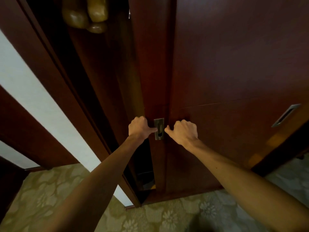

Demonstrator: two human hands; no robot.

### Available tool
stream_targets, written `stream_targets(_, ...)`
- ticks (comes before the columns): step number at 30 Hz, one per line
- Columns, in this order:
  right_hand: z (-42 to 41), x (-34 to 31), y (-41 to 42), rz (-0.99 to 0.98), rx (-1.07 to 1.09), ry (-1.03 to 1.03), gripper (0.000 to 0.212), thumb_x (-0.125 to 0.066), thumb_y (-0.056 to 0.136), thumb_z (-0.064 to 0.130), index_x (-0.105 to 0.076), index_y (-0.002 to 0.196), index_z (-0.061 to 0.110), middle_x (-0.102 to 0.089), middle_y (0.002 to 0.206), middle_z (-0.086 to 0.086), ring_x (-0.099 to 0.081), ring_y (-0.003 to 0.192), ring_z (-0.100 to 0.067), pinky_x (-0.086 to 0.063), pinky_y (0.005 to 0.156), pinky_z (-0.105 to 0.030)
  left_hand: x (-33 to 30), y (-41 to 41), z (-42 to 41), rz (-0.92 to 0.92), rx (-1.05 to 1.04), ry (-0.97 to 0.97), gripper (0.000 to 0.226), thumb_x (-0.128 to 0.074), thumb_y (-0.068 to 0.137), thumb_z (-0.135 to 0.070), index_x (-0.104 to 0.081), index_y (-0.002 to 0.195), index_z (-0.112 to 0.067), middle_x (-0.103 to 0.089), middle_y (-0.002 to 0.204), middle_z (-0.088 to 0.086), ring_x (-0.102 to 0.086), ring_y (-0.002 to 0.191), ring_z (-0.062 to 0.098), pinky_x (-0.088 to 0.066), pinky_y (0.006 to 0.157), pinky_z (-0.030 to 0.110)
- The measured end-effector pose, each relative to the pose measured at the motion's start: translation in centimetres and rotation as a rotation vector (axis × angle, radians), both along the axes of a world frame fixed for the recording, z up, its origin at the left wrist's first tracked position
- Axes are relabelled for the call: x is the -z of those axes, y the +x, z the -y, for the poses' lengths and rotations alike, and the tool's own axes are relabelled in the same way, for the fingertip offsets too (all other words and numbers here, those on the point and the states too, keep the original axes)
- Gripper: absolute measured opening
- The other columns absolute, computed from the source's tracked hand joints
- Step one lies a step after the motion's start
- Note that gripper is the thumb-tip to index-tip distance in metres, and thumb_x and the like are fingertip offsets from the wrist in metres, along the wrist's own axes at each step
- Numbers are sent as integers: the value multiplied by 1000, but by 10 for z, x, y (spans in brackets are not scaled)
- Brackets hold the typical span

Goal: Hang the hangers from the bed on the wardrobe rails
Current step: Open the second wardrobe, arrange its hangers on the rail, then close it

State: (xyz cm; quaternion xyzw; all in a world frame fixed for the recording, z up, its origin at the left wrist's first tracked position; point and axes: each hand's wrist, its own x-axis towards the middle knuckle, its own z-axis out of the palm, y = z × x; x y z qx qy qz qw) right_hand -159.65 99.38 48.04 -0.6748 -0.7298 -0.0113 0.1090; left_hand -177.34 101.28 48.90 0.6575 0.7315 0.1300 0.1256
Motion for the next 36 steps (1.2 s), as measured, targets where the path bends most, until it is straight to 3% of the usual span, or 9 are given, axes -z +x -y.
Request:
stream_targets(14, -13, 3, 83, 7, -3, -4, 64, -40, 96, 61, -60, 55, 16, -61, 55, 0, -61, 55, -20, -49, 56, -30, -1, 88, -18, -57, 63, -2, 49, -76, 80, -54, -45, 65, -20, -55, 70, -2, -58, 65, 16, -45, 56, 30)
stream_targets(18, -16, 3, 106, 18, -7, -1, 62, -40, 95, 60, -53, 51, 18, -60, 55, 0, -62, 57, -22, -47, 55, -30, -1, 117, -22, -73, 81, -6, 49, -76, 82, -52, -44, 65, -19, -52, 69, -2, -58, 68, 17, -44, 57, 31)
stream_targets(24, -20, 1, 142, 34, -11, -4, 63, -40, 96, 62, -52, 53, 17, -56, 54, 1, -63, 58, -21, -40, 53, -28, 1, 155, -27, -116, 110, 3, 40, -76, 84, -46, -50, 81, -16, -56, 85, 1, -56, 77, 16, -46, 64, 30)
stream_targets(29, -24, 1, 171, 42, 2, -9, 64, -40, 96, 62, -61, 59, 14, -63, 60, -1, -65, 61, -22, -46, 56, -29, -4, 183, -31, -98, 158, -47, 37, -77, 83, -42, -51, 79, -17, -61, 79, 2, -65, 76, 18, -51, 63, 31)
stream_targets(36, -29, 2, 208, 14, 17, -26, 65, -39, 95, 63, -66, 64, 13, -65, 63, -1, -66, 64, -22, -54, 63, -33, -4, 218, -38, -98, 213, -55, 35, -78, 83, -41, -54, 87, -15, -62, 88, 3, -66, 83, 19, -54, 67, 31)
